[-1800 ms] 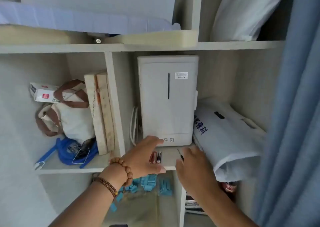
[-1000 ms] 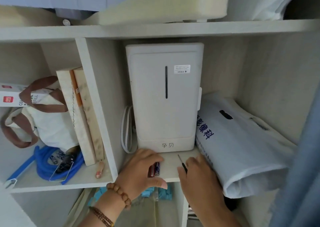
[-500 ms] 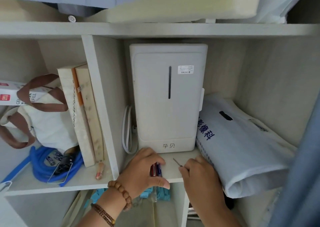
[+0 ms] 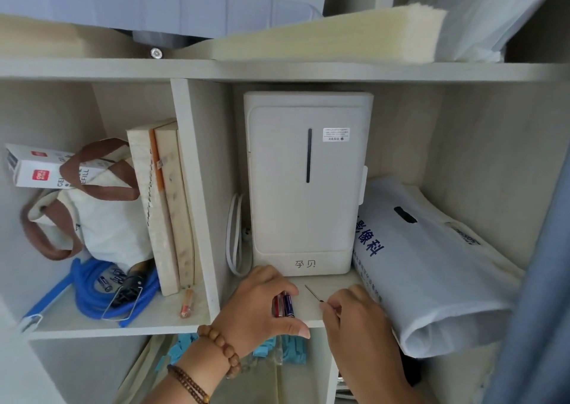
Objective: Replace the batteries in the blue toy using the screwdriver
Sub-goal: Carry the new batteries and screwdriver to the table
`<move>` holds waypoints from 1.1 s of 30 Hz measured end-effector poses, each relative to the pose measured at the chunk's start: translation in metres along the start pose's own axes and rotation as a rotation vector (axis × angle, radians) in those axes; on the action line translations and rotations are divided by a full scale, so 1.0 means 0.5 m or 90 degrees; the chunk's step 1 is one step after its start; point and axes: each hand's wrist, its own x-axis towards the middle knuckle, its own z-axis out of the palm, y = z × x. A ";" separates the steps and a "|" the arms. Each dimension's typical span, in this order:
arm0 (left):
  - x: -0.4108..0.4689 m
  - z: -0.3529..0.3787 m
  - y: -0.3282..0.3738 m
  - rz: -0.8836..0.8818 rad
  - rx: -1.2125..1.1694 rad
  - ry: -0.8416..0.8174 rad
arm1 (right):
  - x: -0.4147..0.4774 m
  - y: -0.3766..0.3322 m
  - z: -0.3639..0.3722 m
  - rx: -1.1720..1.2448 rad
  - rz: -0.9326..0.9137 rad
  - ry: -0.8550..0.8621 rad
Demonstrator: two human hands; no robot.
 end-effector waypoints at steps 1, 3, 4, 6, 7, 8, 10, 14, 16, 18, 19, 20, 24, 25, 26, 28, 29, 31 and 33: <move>-0.003 -0.004 0.006 0.005 0.002 0.005 | 0.000 -0.004 -0.004 0.013 0.004 0.002; -0.010 -0.013 0.019 0.017 0.009 0.022 | 0.001 -0.010 -0.013 0.030 0.001 -0.014; -0.014 -0.019 0.024 0.023 0.013 0.032 | 0.001 -0.013 -0.017 0.040 -0.001 -0.040; -0.027 -0.030 0.031 0.035 0.018 0.054 | 0.001 -0.018 -0.023 0.074 -0.011 -0.060; -0.035 -0.036 0.034 0.037 0.021 0.066 | 0.001 -0.021 -0.025 0.095 -0.012 -0.060; -0.045 -0.041 0.036 0.034 0.025 0.078 | 0.001 -0.028 -0.028 0.116 -0.016 -0.061; -0.069 -0.053 0.037 0.023 0.030 0.111 | 0.000 -0.039 -0.029 0.153 -0.028 -0.074; -0.127 -0.075 0.031 0.012 0.064 0.141 | -0.011 -0.078 -0.024 0.198 -0.074 -0.112; -0.161 -0.092 0.033 0.006 0.075 0.144 | -0.025 -0.105 -0.019 0.226 -0.095 -0.097; -0.197 -0.121 0.036 -0.007 0.087 0.156 | -0.045 -0.137 -0.017 0.255 -0.101 -0.091; -0.216 -0.139 0.035 -0.015 0.095 0.165 | -0.055 -0.153 -0.016 0.274 -0.113 -0.085; -0.237 -0.159 0.032 -0.026 0.103 0.175 | -0.064 -0.172 -0.017 0.291 -0.129 -0.078; -0.342 -0.249 0.004 -0.084 0.133 0.229 | -0.093 -0.265 -0.012 0.317 -0.213 -0.072; -0.376 -0.273 -0.004 -0.098 0.143 0.245 | -0.103 -0.296 -0.007 0.324 -0.234 -0.083; -0.414 -0.297 -0.011 -0.112 0.149 0.261 | -0.117 -0.330 0.000 0.333 -0.252 -0.096; -0.499 -0.349 -0.019 -0.149 0.164 0.288 | -0.157 -0.409 0.020 0.358 -0.280 -0.138; -0.547 -0.377 -0.023 -0.169 0.182 0.297 | -0.183 -0.456 0.030 0.369 -0.290 -0.165; -0.654 -0.436 -0.027 -0.212 0.229 0.313 | -0.249 -0.560 0.045 0.383 -0.321 -0.224; -0.769 -0.495 -0.028 -0.267 0.275 0.325 | -0.325 -0.665 0.051 0.420 -0.369 -0.271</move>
